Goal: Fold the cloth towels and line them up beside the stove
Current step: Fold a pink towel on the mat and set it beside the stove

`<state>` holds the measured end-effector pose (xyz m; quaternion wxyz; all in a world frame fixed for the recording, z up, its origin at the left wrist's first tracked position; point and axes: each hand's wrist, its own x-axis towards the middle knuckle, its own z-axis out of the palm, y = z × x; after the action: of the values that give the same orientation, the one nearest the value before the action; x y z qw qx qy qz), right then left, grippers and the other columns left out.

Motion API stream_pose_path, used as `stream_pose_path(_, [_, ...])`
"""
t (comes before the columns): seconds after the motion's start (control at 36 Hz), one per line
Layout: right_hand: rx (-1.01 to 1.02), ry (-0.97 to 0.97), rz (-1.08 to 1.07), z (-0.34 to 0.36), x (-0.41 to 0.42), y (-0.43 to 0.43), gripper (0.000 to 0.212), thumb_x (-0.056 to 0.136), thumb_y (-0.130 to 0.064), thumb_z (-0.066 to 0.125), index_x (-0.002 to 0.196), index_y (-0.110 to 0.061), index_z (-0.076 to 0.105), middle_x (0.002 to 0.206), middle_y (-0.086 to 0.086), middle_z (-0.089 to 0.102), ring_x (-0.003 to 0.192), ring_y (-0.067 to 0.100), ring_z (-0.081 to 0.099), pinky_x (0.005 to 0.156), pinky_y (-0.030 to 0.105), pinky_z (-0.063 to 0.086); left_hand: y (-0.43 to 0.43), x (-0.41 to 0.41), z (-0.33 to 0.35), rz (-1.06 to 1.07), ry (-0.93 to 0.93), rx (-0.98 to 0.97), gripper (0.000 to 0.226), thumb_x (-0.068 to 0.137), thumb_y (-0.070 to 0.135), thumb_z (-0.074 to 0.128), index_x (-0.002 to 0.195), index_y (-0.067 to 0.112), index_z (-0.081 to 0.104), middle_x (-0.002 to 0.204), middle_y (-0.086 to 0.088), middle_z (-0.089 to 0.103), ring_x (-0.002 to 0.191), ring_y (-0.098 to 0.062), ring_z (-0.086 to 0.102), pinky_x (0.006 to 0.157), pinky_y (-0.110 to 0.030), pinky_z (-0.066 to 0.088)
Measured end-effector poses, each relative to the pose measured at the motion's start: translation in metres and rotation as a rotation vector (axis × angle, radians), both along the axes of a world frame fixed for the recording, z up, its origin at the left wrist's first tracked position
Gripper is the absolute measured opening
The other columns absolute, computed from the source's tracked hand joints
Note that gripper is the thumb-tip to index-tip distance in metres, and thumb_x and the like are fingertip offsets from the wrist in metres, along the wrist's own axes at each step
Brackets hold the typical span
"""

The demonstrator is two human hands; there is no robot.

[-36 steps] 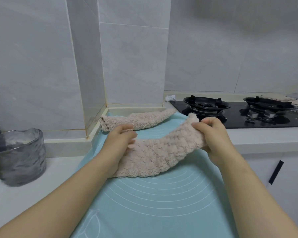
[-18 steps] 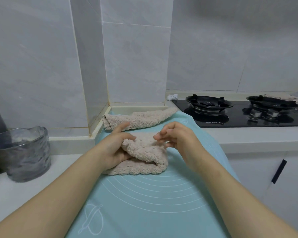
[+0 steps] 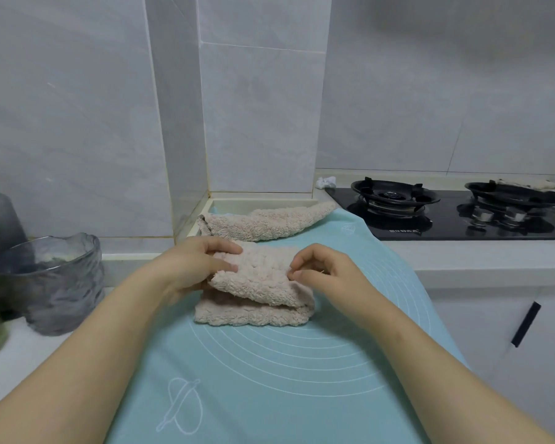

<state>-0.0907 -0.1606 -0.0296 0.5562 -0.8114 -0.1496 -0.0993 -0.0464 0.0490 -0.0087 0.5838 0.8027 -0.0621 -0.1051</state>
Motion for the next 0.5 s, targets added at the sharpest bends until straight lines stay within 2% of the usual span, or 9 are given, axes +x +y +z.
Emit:
stream_pose_path(0.06, [-0.064,-0.007,0.005,0.0,-0.001,0.001,0.012,0.083,-0.007,0.062,0.08,-0.019,0.062,0.086,0.003,0.068,0.079,0.011,0.06,0.075,0.017,0.046,0.003,-0.002,0.001,-0.009,-0.033,0.097,0.025,0.082,-0.002,0.065,0.097,0.019,0.064,0.073,-0.001,0.046,0.06,-0.013,0.041,0.046,-0.013,0.036])
stream_pose_path(0.11, [-0.119,-0.012,0.02,0.001,-0.002,0.001,0.014,0.083,-0.007,0.062,0.079,-0.021,0.062,0.087,0.003,0.069,0.073,0.004,0.057,0.063,0.008,0.042,0.005,-0.002,-0.001,-0.014,-0.097,0.256,0.026,0.081,0.003,0.068,0.102,0.019,0.064,0.073,0.001,0.043,0.059,-0.012,0.038,0.047,-0.014,0.033])
stream_pose_path(0.19, [-0.179,-0.034,0.021,0.002,-0.004,0.002,0.016,0.082,-0.008,0.062,0.075,-0.022,0.062,0.081,-0.002,0.069,0.064,-0.004,0.054,0.06,0.007,0.039,0.007,-0.006,0.003,-0.013,-0.045,0.27,0.02,0.082,0.003,0.066,0.096,0.018,0.062,0.074,0.001,0.046,0.056,-0.011,0.042,0.043,-0.014,0.035])
stream_pose_path(0.25, [-0.208,-0.144,-0.072,0.002,-0.004,0.002,0.02,0.082,-0.012,0.062,0.07,-0.028,0.06,0.072,-0.009,0.066,0.065,-0.003,0.054,0.064,0.012,0.041,0.009,-0.006,0.007,0.06,-0.021,0.225,0.018,0.083,0.0,0.06,0.087,0.017,0.059,0.077,0.0,0.053,0.056,-0.011,0.048,0.042,-0.017,0.04])
stream_pose_path(0.33, [-0.205,-0.368,-0.266,0.004,-0.004,0.006,0.014,0.079,-0.026,0.052,0.069,-0.036,0.054,0.072,-0.015,0.062,0.076,-0.001,0.053,0.066,0.01,0.038,0.009,-0.005,0.01,0.231,-0.193,0.269,0.014,0.081,0.004,0.054,0.079,0.017,0.053,0.076,-0.002,0.059,0.063,-0.014,0.054,0.054,-0.022,0.042])
stream_pose_path(0.36, [-0.214,-0.382,-0.299,0.005,-0.004,0.009,0.011,0.079,-0.029,0.048,0.074,-0.035,0.057,0.078,-0.015,0.063,0.08,-0.001,0.052,0.067,0.009,0.036,0.007,-0.004,0.009,0.288,-0.281,0.307,0.011,0.08,0.006,0.054,0.08,0.017,0.053,0.076,-0.003,0.061,0.064,-0.016,0.054,0.057,-0.024,0.042])
stream_pose_path(0.42, [-0.334,-0.333,-0.309,0.005,-0.001,0.015,0.023,0.087,-0.033,0.047,0.1,-0.027,0.064,0.101,-0.012,0.063,0.097,0.0,0.049,0.082,0.013,0.035,-0.003,-0.007,0.006,0.336,-0.422,0.379,0.01,0.082,0.011,0.054,0.09,0.017,0.054,0.086,-0.001,0.062,0.067,-0.013,0.055,0.06,-0.025,0.04])
stream_pose_path(0.47, [-0.473,-0.227,-0.292,0.0,0.003,0.018,0.035,0.094,-0.035,0.046,0.125,-0.021,0.055,0.125,-0.008,0.057,0.119,0.009,0.044,0.1,0.025,0.032,-0.014,-0.008,-0.001,0.266,-0.484,0.417,0.015,0.086,0.021,0.056,0.101,0.023,0.052,0.107,-0.002,0.055,0.087,-0.018,0.058,0.071,-0.028,0.043])
stream_pose_path(0.5, [-0.485,-0.171,-0.28,-0.002,0.005,0.019,0.039,0.094,-0.036,0.046,0.13,-0.021,0.051,0.132,-0.006,0.053,0.125,0.013,0.042,0.105,0.031,0.031,-0.018,-0.007,-0.005,0.223,-0.481,0.439,0.017,0.087,0.027,0.056,0.104,0.026,0.051,0.114,-0.003,0.052,0.097,-0.021,0.057,0.079,-0.031,0.044])
